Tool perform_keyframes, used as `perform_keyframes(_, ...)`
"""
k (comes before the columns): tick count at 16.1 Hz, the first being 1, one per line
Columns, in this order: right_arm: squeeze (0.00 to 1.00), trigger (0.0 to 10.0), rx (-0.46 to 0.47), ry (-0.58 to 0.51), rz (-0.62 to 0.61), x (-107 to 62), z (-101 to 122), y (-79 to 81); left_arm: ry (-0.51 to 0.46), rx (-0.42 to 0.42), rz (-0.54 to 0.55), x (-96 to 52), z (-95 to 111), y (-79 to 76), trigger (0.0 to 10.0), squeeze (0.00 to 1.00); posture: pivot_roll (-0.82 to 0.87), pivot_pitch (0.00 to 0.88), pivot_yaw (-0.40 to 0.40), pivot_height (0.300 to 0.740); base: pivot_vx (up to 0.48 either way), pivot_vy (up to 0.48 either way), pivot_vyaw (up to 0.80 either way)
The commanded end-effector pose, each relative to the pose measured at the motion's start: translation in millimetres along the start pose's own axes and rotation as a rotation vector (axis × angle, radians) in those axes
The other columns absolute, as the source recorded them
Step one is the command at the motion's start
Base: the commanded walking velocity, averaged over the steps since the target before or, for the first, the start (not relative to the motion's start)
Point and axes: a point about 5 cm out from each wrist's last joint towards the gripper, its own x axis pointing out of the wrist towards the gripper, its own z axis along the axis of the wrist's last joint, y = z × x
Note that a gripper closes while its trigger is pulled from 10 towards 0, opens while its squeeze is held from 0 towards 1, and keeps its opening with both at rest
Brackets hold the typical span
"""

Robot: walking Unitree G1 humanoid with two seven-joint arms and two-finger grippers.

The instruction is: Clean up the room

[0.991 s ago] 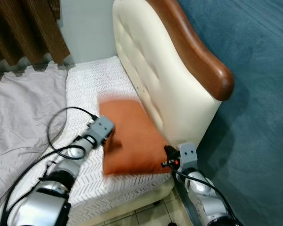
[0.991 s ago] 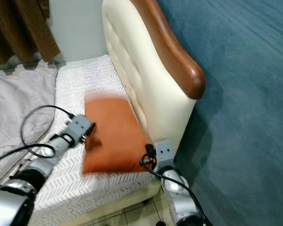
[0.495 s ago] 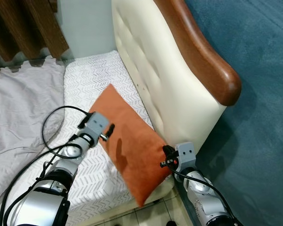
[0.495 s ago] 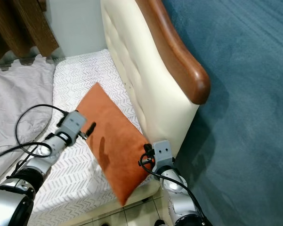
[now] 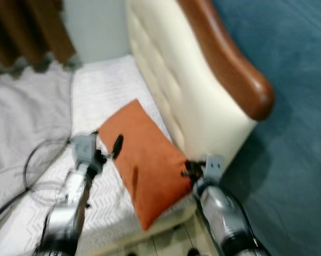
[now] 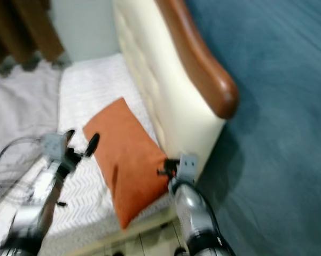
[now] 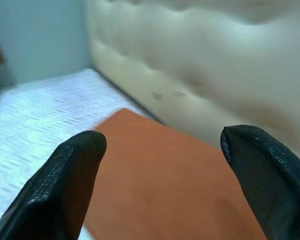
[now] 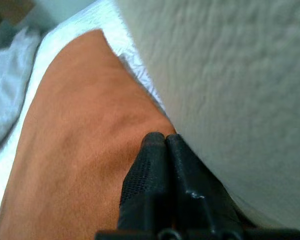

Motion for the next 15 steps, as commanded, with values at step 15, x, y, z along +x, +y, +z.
perform_keyframes(15, 0.00, 10.0, -0.045, -0.092, -0.132, 28.0, 45, -6.2, 0.262, 0.082, -0.023, -53.3, -34, -46.6, 10.0, 0.00, 0.00, 0.201, -0.010, 0.740, 0.000, 0.000, 0.00)
